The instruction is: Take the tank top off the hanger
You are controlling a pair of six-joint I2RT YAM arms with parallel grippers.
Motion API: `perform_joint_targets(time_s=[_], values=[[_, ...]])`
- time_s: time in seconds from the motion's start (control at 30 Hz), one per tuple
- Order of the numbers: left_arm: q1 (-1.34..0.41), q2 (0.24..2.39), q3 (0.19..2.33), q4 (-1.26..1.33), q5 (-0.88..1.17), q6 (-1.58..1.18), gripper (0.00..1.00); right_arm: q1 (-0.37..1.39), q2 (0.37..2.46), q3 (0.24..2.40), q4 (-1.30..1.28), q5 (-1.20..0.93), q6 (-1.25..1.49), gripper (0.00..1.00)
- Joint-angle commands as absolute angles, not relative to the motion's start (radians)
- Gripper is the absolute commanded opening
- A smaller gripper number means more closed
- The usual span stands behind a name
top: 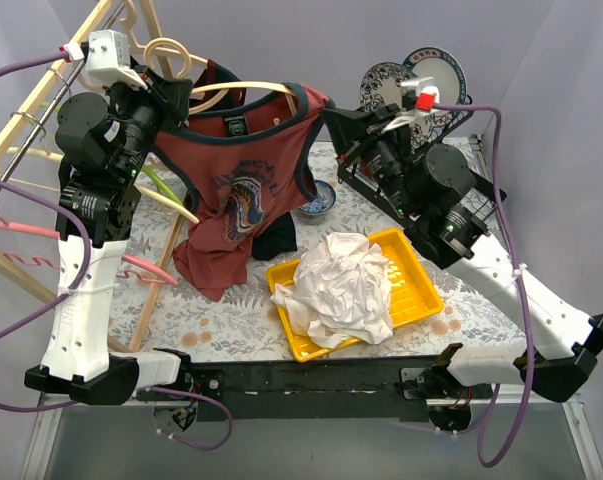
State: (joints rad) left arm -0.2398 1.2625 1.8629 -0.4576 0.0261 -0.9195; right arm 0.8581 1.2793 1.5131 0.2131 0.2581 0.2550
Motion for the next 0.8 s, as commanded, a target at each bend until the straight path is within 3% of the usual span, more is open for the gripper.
perform_joint_targets(time_s=[0.0,0.2,0.43,0.77], values=[[-0.239,1.261,1.939,-0.466,-0.038,-0.905,0.00,0.858,1.171,1.439,0.360,0.440,0.192,0.01],[-0.239,1.279,2.005,-0.483,-0.019,-0.949,0.00,0.853,1.091,1.313,0.356,0.486,0.179,0.01],[-0.241,1.259,2.017,-0.454,0.104,-1.063,0.00,0.853,1.040,1.177,0.379,0.302,0.264,0.01],[-0.239,1.220,2.002,-0.402,0.238,-1.201,0.00,0.851,1.068,1.138,0.407,0.229,0.319,0.01]])
